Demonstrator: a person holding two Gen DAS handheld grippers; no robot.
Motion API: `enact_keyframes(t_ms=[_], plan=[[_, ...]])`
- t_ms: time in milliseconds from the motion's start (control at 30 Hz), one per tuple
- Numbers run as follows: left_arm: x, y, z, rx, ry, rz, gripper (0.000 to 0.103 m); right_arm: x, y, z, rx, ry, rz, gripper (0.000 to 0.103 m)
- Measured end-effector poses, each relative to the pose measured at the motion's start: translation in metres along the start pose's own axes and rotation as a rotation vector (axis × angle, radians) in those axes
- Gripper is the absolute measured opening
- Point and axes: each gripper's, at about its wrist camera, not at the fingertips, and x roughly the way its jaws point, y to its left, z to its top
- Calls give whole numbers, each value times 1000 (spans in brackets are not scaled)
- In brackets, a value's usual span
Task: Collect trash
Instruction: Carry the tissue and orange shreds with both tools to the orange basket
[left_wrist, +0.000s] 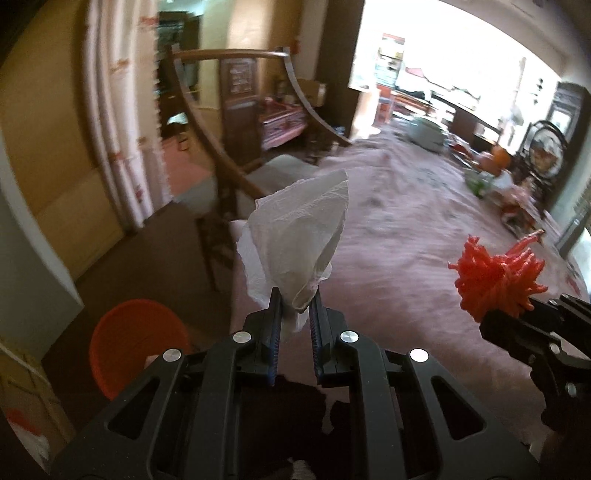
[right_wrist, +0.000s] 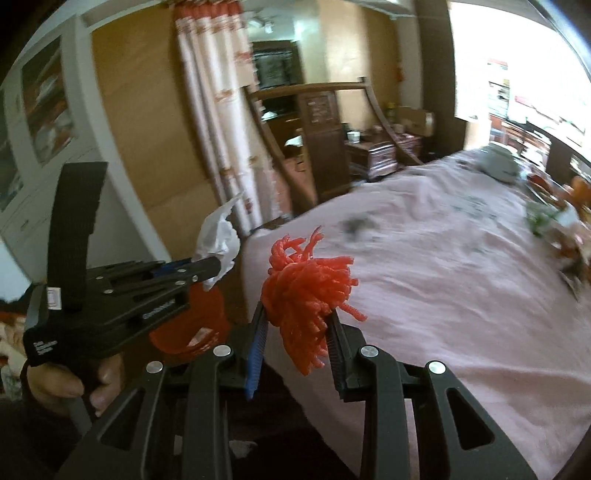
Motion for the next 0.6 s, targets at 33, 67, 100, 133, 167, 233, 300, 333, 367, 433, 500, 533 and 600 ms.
enact_keyframes(t_ms=[33,67,100,133,167,233,300,333,367,433,500,533,600], plan=[[0,6,-2,-11,1,11,16,7,11,3,-20,11,15,31],[2,14,-4,-24,4,23,16,13,19,4,-37,21,29,31],[3,22,-6,-36,8,33,16,17,25,5,-50,28,37,31],[6,34,-9,-53,18,46,16,24,35,6,-68,41,52,31],[9,41,-11,-65,27,55,16,31,42,8,-82,52,66,31],[20,60,-16,-103,58,78,16,45,56,10,-105,73,90,31],[31,77,-20,-139,84,98,16,63,68,11,-123,103,117,31],[36,85,-22,-155,95,107,16,71,73,10,-128,118,128,31],[42,94,-25,-173,110,117,16,79,78,10,-135,135,139,31],[51,109,-31,-196,136,139,16,101,91,9,-157,178,157,31],[63,127,-37,-231,171,162,16,121,100,9,-170,215,170,31],[67,134,-40,-249,185,166,16,134,107,8,-177,239,183,31],[78,154,-47,-292,224,178,16,157,117,8,-195,276,197,31]])
